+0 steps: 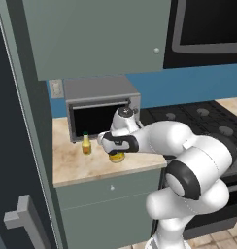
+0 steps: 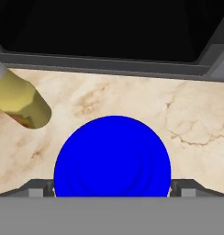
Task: Place the mayonnaise and mustard from the counter to the top shelf of the fridge. If the existing items in the fridge are on the top shelf, move them to other shelves.
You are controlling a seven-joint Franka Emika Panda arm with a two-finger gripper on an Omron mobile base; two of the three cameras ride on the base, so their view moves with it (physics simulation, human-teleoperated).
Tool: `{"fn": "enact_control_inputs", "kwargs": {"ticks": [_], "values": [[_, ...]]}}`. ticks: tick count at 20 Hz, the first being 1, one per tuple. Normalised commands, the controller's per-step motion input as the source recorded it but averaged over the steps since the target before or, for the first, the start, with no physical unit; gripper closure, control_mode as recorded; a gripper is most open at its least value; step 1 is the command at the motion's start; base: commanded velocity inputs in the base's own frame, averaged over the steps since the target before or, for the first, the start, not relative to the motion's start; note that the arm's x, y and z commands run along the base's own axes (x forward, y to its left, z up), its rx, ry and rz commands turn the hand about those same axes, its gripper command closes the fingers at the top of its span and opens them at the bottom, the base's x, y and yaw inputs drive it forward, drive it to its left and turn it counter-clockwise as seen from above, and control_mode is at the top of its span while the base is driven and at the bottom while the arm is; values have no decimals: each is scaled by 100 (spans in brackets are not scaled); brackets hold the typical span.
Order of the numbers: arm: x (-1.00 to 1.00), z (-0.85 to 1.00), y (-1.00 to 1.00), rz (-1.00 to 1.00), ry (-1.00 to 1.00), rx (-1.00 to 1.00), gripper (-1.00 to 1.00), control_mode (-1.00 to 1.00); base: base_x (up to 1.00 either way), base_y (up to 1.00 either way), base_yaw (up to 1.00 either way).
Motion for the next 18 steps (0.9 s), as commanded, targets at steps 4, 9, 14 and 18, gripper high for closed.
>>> {"fn": "enact_control_inputs", "kwargs": {"ticks": [4,9,14,18], "values": [[-3,0,0,0,0,0,100,-100,0,0,0],[-43,47,-7,0,-9,8,100,-100,0,0,0],[-82,100,-14,0,-17,7,100,-100,0,0,0],[-99,100,-25,0,-12,5,100,-100,0,0,0]]}}
